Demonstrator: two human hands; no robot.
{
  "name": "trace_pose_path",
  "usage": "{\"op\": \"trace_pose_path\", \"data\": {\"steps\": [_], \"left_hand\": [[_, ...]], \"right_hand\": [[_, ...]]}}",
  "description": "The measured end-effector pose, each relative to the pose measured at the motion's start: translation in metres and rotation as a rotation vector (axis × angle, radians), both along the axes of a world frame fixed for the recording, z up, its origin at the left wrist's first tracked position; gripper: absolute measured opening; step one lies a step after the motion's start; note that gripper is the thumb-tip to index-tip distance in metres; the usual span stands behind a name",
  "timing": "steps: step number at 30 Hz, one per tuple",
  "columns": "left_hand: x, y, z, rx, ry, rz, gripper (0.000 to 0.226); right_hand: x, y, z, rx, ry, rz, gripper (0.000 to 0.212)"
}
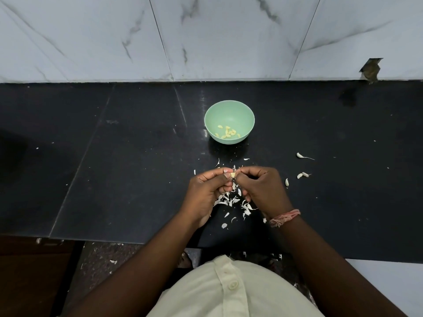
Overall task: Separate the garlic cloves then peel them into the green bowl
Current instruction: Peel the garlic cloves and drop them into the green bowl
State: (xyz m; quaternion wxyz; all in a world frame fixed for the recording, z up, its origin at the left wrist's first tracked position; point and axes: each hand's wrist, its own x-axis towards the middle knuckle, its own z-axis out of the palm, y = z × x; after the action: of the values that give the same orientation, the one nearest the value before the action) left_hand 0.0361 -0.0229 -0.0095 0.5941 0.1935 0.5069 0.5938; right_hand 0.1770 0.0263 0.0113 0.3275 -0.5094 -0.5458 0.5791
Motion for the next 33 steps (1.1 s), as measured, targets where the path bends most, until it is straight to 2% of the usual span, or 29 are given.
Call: {"op": "trace_pose_path", "data": {"steps": [4,7,9,13,17,20,27,30,33], "left_hand": [[0.001,0.0,0.001,-0.004,-0.098,-0.017,0.019],[0.004,0.0,0.0,0.009,-0.075,0.02,0.018],[0.006,0.001,0.0,0.029,0.02,0.058,0.019],[0.009,0.001,0.005,0.073,0.327,0.084,0.016],[0.01,0.001,0.005,0.07,0.393,0.038,0.017],[0.011,0.004,0.006,0.063,0.262,0.065,0.014],[0.012,0.005,0.004,-0.058,-0.244,0.117,0.016],[0.012,0.005,0.004,-0.133,-0.385,0.165,0.014],[0.012,0.003,0.001,-0.172,-0.442,0.182,0.012]], "right_hand": [[-0.002,0.002,-0.005,-0.083,0.079,-0.03,0.015],[-0.003,0.002,-0.008,-0.156,0.142,-0.057,0.016],[-0.004,0.002,-0.009,-0.172,0.15,-0.074,0.015],[-0.004,0.003,-0.006,-0.122,0.115,-0.097,0.014],[-0.003,0.004,-0.005,-0.091,0.08,-0.089,0.015],[-0.004,0.003,-0.008,-0.135,0.115,-0.098,0.011],[-0.005,0.003,-0.009,-0.191,0.155,-0.16,0.012],[-0.002,0.002,-0.01,-0.133,0.058,-0.178,0.011],[0.0,0.002,-0.015,-0.001,-0.078,-0.133,0.017]]}}
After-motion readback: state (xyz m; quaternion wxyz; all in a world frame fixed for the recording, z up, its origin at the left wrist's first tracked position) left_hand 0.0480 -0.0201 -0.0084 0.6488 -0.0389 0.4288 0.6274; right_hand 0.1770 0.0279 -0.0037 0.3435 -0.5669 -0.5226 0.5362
